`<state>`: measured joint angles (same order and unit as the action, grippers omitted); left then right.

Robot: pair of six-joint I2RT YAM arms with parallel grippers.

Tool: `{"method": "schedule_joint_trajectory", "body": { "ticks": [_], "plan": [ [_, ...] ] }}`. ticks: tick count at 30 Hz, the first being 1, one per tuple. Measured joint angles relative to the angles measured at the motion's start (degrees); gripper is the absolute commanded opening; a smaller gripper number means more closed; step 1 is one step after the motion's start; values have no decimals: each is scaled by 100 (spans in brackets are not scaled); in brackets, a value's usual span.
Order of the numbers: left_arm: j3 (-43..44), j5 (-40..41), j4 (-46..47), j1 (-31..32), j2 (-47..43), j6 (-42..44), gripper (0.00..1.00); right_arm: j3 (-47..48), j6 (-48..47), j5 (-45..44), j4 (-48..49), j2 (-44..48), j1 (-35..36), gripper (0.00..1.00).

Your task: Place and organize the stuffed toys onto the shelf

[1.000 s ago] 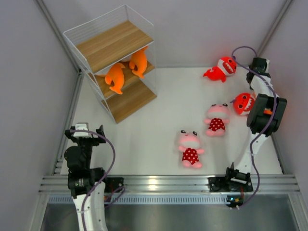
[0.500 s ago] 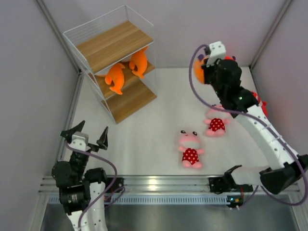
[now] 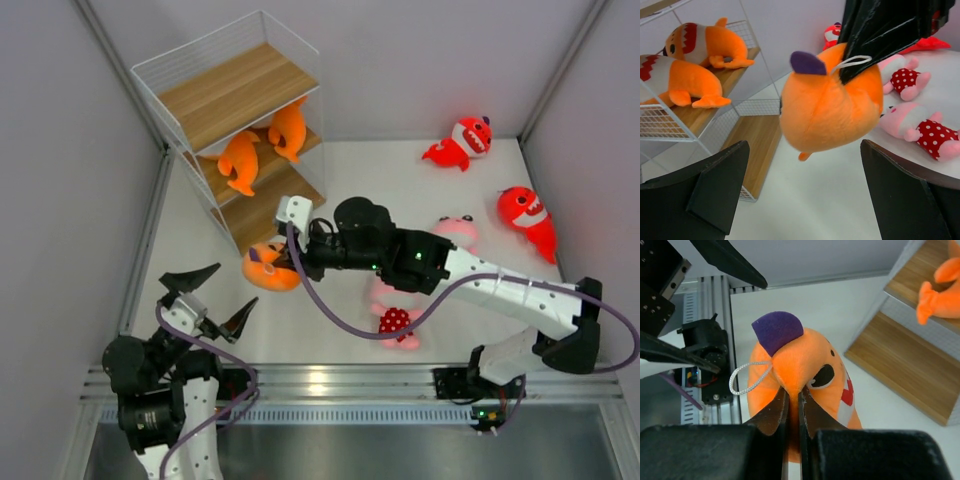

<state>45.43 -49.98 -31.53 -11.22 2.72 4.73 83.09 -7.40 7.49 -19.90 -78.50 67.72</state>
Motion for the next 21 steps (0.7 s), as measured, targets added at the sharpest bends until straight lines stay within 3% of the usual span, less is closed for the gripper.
{"method": "schedule_joint_trajectory", "body": {
  "ticks": [9,11,14,15,18,19,21],
  "plan": [
    [4,-479,-22,0,205,424,99,960,118,304,120,-772,306,0],
    [35,-319,-26,0,260,544,93,964,131,457,155,-793,306,0],
    [83,-149,-61,0,361,750,70,973,144,636,197,-866,315,0],
    [85,-142,-94,0,369,807,48,984,146,667,232,-901,315,0],
    [85,-157,-221,-2,374,1021,18,1008,146,785,334,-990,315,0],
    [85,-181,-262,0,372,1082,3,1008,149,839,372,-1001,315,0],
    [83,-243,-289,0,363,1209,0,1008,146,927,409,-1008,315,12]
  ]
}}
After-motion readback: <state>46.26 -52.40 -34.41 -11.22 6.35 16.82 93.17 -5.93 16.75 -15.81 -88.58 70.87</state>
